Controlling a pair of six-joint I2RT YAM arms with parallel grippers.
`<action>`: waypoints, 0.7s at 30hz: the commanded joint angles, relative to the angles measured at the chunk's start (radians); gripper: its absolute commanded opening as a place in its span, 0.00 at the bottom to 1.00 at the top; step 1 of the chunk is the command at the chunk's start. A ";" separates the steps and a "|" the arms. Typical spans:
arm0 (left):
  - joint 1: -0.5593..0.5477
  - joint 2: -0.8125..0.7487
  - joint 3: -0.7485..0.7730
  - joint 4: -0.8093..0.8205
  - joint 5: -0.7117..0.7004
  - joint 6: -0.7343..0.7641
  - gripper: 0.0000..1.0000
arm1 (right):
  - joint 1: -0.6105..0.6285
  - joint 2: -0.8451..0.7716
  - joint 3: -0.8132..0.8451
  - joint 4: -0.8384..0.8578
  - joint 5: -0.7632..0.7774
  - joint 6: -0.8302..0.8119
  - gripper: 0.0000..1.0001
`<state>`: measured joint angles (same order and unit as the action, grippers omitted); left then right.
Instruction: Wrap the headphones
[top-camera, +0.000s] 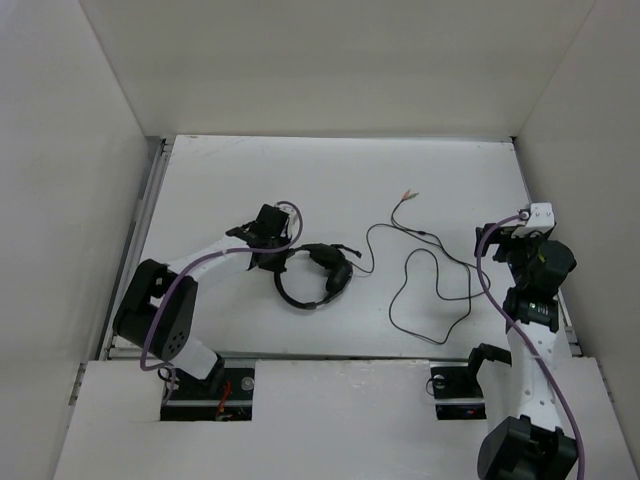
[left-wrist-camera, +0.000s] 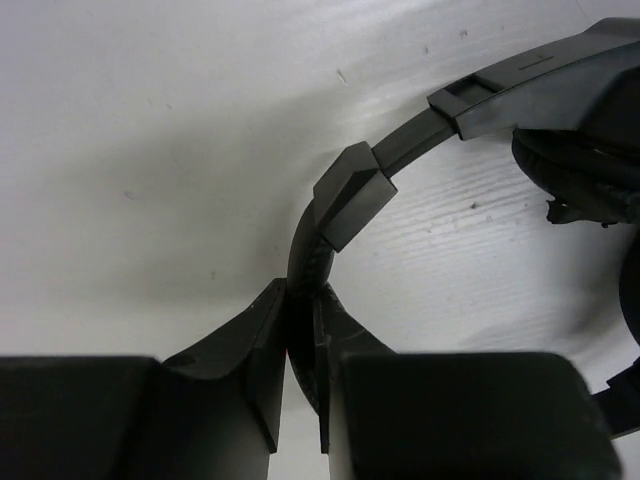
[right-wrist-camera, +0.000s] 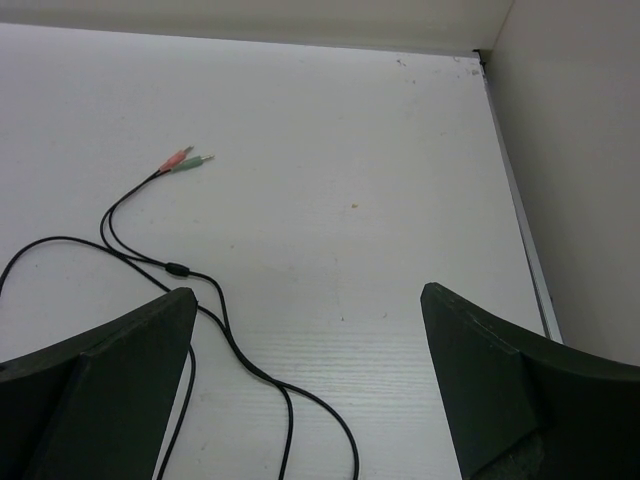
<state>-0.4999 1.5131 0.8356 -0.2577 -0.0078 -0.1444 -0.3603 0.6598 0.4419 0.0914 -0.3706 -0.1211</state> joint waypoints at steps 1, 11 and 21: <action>0.019 0.015 0.086 0.064 -0.064 0.118 0.13 | -0.010 -0.015 -0.003 0.076 -0.019 0.018 1.00; 0.027 0.076 0.131 0.072 -0.066 0.146 0.46 | -0.021 -0.045 -0.012 0.080 -0.022 0.024 1.00; 0.031 -0.014 -0.018 0.031 -0.035 0.022 0.45 | -0.022 -0.049 -0.011 0.080 -0.027 0.026 1.00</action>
<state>-0.4736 1.5623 0.8631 -0.1951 -0.0589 -0.0650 -0.3740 0.6209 0.4290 0.1139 -0.3798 -0.1074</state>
